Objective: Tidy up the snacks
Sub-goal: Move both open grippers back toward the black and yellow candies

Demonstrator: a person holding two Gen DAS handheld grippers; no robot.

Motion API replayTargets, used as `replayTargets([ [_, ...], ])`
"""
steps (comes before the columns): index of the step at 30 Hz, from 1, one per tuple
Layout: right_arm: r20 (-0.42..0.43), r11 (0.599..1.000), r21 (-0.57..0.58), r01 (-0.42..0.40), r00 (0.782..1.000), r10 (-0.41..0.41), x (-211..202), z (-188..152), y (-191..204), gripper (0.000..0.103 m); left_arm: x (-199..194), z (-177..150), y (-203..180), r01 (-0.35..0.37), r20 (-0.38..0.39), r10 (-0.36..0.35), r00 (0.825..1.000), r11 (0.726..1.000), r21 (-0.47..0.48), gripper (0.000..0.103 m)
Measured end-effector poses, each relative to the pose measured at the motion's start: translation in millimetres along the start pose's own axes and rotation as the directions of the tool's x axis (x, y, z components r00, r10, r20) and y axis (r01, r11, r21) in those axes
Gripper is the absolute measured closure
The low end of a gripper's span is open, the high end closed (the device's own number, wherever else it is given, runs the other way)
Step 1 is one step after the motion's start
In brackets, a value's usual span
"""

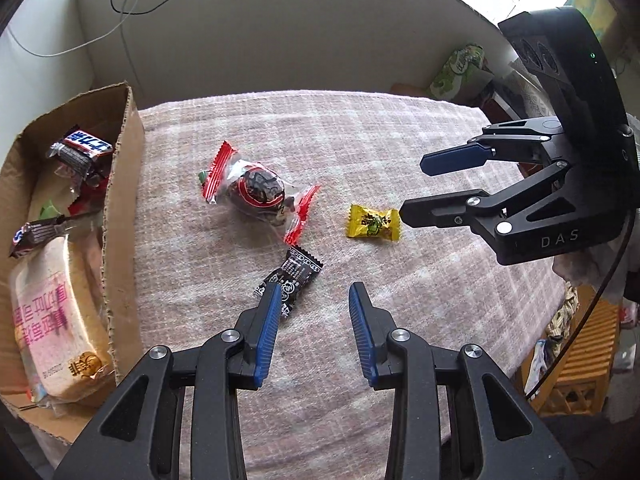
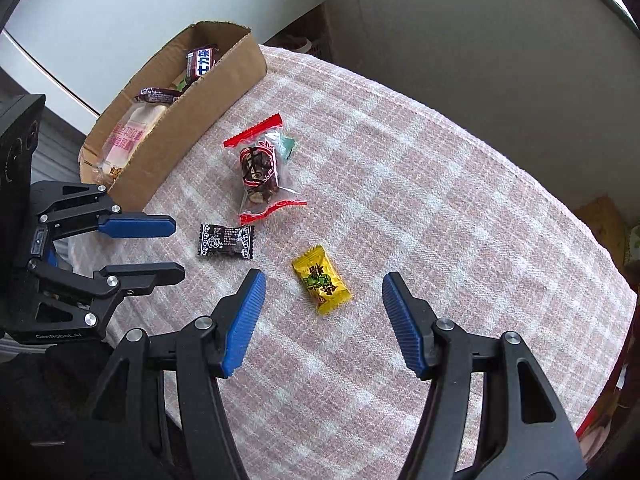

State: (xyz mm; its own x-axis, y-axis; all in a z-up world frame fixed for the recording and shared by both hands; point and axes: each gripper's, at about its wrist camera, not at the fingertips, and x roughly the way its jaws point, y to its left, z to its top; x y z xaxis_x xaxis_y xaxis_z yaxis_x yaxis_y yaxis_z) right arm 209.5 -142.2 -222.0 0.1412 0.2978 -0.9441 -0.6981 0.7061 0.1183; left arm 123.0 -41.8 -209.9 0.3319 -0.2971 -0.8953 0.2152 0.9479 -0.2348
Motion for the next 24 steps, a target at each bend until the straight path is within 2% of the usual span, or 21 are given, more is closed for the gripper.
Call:
replayTargets([
  [9, -0.039, 0.999, -0.044, 0.003, 0.999, -0.005, 30.6, 1.4, -3.2, 0.040, 29.3, 3.1, -3.3, -0.017, -0.057, 0.019, 0.998, 0.999, 0.042, 0.070],
  [16, -0.044, 0.998, -0.067, 0.011, 0.999, -0.014, 39.3, -1.6, -3.1, 0.040, 35.1, 7.9, -6.7, -0.042, -0.046, 0.043, 0.998, 0.999, 0.029, 0.070],
  [24, -0.046, 0.997, -0.076, 0.020, 0.999, -0.024, 43.9, -5.4, 1.7, 0.040, 38.0, 9.5, -6.2, -0.035, -0.055, 0.037, 0.998, 0.998, 0.049, 0.070],
])
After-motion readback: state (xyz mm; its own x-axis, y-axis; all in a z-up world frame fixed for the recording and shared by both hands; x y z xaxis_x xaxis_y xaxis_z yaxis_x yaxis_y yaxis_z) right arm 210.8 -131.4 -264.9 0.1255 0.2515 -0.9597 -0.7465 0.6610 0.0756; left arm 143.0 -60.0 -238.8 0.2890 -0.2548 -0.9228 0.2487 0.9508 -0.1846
